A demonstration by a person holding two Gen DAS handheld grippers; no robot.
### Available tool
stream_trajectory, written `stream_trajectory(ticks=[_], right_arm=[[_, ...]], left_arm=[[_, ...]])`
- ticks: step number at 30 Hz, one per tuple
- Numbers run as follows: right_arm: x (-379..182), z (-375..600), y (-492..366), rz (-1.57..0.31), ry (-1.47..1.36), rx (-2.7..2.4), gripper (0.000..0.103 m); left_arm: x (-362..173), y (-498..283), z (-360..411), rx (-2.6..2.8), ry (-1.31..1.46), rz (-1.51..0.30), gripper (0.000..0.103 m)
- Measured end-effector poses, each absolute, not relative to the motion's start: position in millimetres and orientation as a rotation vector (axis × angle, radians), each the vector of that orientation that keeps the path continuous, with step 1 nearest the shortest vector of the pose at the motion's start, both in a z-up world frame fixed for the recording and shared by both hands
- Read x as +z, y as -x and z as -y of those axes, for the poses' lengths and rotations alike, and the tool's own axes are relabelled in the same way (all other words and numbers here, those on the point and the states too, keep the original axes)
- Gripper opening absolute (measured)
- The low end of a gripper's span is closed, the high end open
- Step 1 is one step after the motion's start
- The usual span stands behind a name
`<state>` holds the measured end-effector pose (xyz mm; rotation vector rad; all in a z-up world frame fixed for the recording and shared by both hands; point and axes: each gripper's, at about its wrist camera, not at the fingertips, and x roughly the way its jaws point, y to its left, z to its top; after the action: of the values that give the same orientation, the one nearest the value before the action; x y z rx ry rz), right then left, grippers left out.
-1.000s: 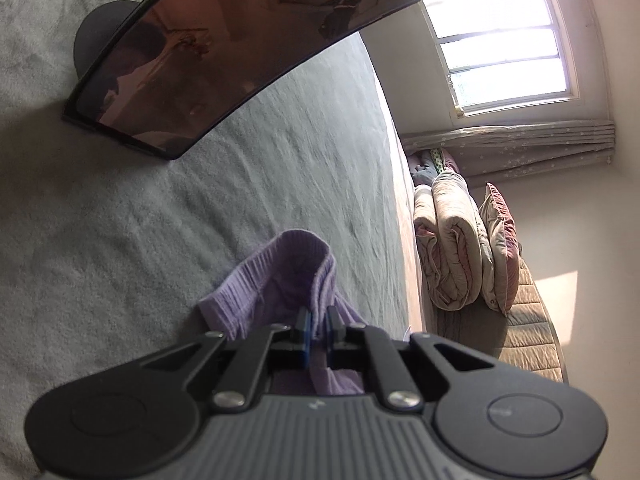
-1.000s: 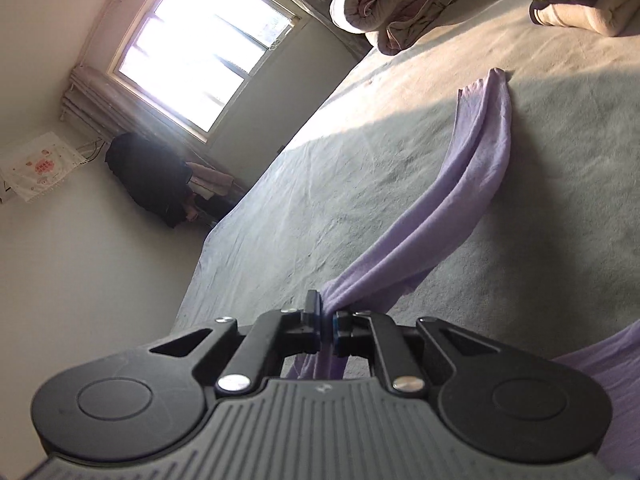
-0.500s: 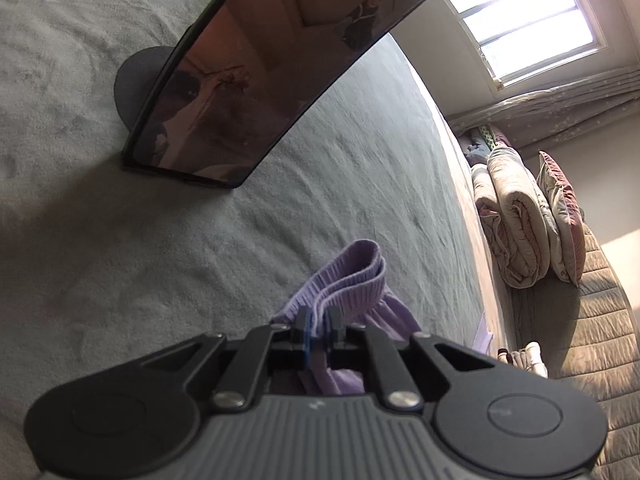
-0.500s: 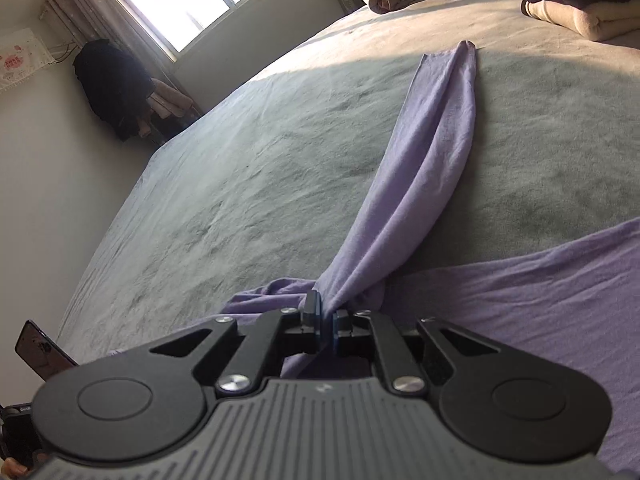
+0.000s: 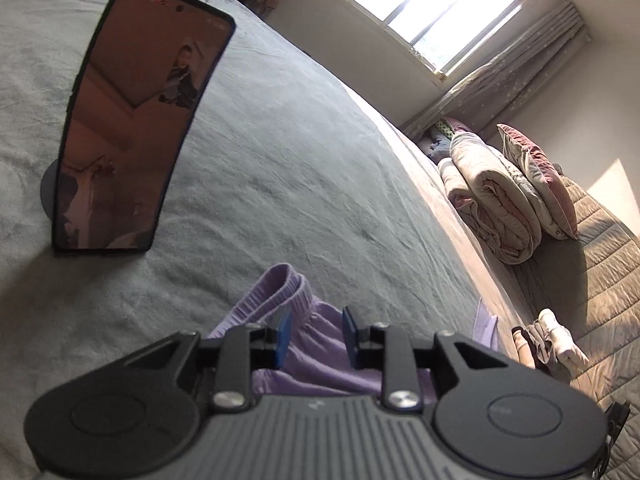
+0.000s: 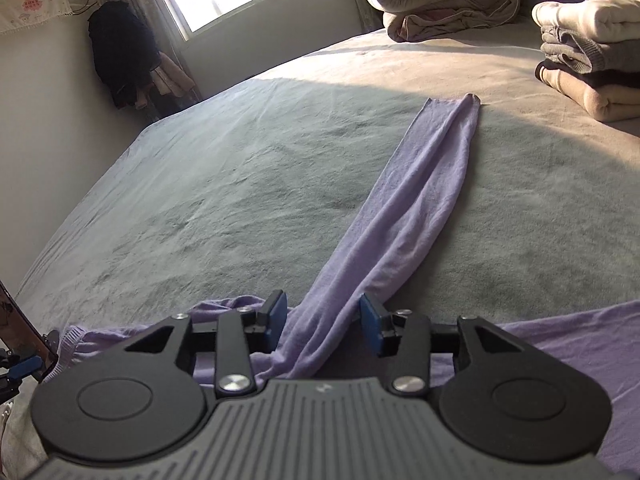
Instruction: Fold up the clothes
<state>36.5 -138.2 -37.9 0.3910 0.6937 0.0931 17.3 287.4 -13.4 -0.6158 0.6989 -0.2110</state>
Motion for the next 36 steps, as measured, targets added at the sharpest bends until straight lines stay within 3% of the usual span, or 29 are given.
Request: stream_trajectory(ticks=[15,23,24,26,27,28,36], right_arm=[[-54,131,-94,-0.755,-0.235,0.037,0.043],[-64,106,-113,-0.779,0.01,-0.004,0.046],[-64,104,-113,-0.776,0.037,-0.009,0.044],[-63,104,-115,-0.773,0.076,-0.022,0.028],[-62,106,-115,-0.775,0.091,-0.033,0.01],[-59,111,-115,-0.78,0.08,-0.03,0.005],[-23,160,-90,-0.76,-0.061,-0.04,0.003]], left_arm=[[-39,-41,-153,-0.671,0.379,-0.905,0.032],[-45,-50,-119,-0.702,0.318,-0.943,0.032],[-46,-50,-116,-0.705,0.31,-0.946,0.032],[-46,-50,-110,-0.71,0.297,-0.947,0.032],[-46,-50,-108,-0.712,0.289,-0.946,0.031],[-45,-50,-105,-0.713,0.281,-0.946,0.031],[-43,-44,-105,-0.711,0.251,-0.934,0.03]])
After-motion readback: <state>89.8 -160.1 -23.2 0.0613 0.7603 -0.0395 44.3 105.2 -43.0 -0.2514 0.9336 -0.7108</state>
